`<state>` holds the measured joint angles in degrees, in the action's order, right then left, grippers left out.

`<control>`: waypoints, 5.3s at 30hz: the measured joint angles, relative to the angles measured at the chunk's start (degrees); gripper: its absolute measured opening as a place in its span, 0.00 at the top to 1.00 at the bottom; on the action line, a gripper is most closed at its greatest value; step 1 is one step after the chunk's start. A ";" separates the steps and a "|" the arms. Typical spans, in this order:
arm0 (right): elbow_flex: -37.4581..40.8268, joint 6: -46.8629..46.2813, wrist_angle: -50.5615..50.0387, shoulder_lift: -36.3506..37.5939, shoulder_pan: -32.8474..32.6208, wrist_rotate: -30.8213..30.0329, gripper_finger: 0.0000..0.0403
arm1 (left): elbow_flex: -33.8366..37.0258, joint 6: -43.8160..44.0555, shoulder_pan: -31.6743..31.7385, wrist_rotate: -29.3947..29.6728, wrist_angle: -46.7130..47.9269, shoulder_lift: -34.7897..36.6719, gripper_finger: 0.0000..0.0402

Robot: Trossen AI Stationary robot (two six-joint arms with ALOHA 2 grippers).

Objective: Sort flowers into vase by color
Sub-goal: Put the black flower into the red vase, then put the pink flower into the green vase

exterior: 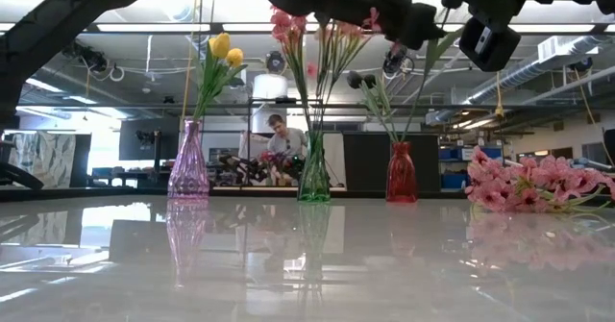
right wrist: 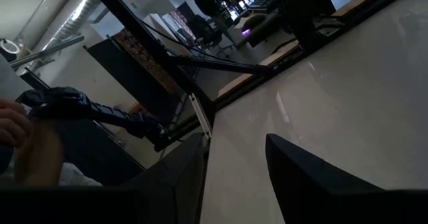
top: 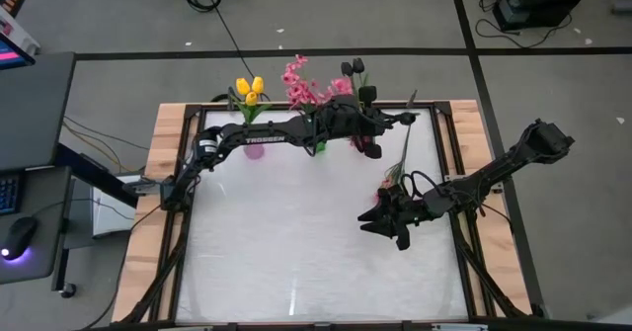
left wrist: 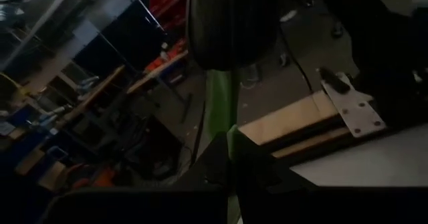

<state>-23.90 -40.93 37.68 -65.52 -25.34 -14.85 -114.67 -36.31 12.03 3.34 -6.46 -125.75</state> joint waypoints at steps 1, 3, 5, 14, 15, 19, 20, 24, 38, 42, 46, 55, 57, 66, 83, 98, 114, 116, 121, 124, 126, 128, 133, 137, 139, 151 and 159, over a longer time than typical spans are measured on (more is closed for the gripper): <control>0.00 0.00 0.00 0.00 0.00 0.00 0.57 | 0.00 -0.14 0.00 0.02 0.44 -0.06 0.96; 0.00 0.00 0.01 0.00 0.00 0.00 0.57 | 0.00 -0.19 0.00 0.04 0.47 -0.14 0.96; 0.00 0.00 -0.01 0.00 0.00 0.00 0.57 | 0.00 -0.20 0.00 0.06 0.18 -0.14 0.96; 0.00 0.00 -0.02 0.00 0.01 0.00 0.57 | 0.00 -0.30 0.07 2.71 0.24 -0.14 0.96; -0.01 0.00 0.00 0.00 0.00 0.00 0.57 | 0.00 -0.31 0.07 3.08 0.24 -0.14 0.96; -0.02 0.00 -0.01 0.00 0.01 0.00 0.57 | 0.00 -0.31 0.07 3.12 0.18 -0.14 0.96; 0.00 0.00 -0.02 0.00 0.00 0.00 0.57 | 0.00 -0.31 0.07 3.12 0.20 -0.14 0.96; -0.02 0.02 -0.01 0.00 0.00 0.00 0.57 | 0.00 -0.29 0.07 3.12 0.20 -0.14 0.96; -0.01 0.00 -0.01 0.00 0.00 0.00 0.57 | -0.02 0.98 0.09 8.21 1.07 -0.75 0.84; 0.00 0.00 -0.01 0.00 0.02 0.00 0.57 | -0.02 1.13 0.07 8.39 0.66 -0.95 0.81; 0.00 0.00 -0.02 0.00 0.02 0.00 0.57 | -0.02 1.11 0.17 10.88 1.11 -1.19 0.78; 0.00 0.00 -0.03 0.00 0.01 0.00 0.57 | -0.02 1.20 0.15 12.29 1.11 -1.19 0.71; 0.00 0.00 -0.03 0.00 0.00 0.00 0.57 | -0.02 1.18 -0.22 13.19 1.23 -1.19 0.69; 0.00 0.00 -0.03 0.00 0.00 0.00 0.57 | -0.02 1.13 -2.24 15.00 1.17 -1.17 0.64; 0.00 0.00 -0.01 0.00 0.00 0.00 0.57 | -0.04 -2.04 -5.28 19.85 1.23 2.87 0.63; 0.00 0.00 0.01 0.02 0.00 0.00 0.57 | -0.04 -0.83 -11.13 20.20 4.68 8.20 0.63; -0.02 0.00 0.04 0.04 0.02 0.00 0.57 | 0.00 7.20 -14.21 22.11 19.67 15.99 0.63; -0.02 0.00 0.00 0.03 0.01 0.00 0.57 | -0.07 9.34 -13.82 22.08 21.87 16.67 0.63; -0.02 0.00 0.14 0.00 0.00 0.13 0.57 | -0.04 14.36 -12.30 16.64 28.57 18.98 0.64; -0.02 0.00 0.16 0.02 0.02 0.12 0.57 | 0.09 17.83 -11.02 10.16 29.55 19.80 0.64; -0.02 0.00 0.00 0.02 0.02 0.11 0.57 | 2.44 19.79 -10.28 6.64 26.91 21.25 0.64; -0.02 0.00 0.04 0.02 0.01 0.11 0.57 | 7.57 20.46 -9.84 4.18 22.74 24.38 0.64; -0.02 0.00 0.10 0.01 0.01 0.12 0.57 | 22.61 20.69 -9.30 2.57 11.05 32.33 0.64; -0.02 0.00 0.07 0.00 0.00 0.13 0.57 | 33.37 21.84 -9.17 2.52 7.35 38.88 0.64; -0.02 0.00 -0.14 0.00 0.00 0.13 0.57 | 38.54 23.32 -9.19 2.52 7.30 41.95 0.64; 0.00 0.00 0.05 0.00 0.01 -0.05 0.57 | 64.44 28.74 -9.20 2.47 2.42 55.64 0.64; 0.00 0.00 0.19 0.00 0.00 -0.04 0.57 | 76.60 30.95 -9.42 2.38 -2.92 62.86 0.64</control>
<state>-23.90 -40.93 37.88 -65.52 -25.34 -14.90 -38.07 -5.36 2.61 5.72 -9.38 -62.89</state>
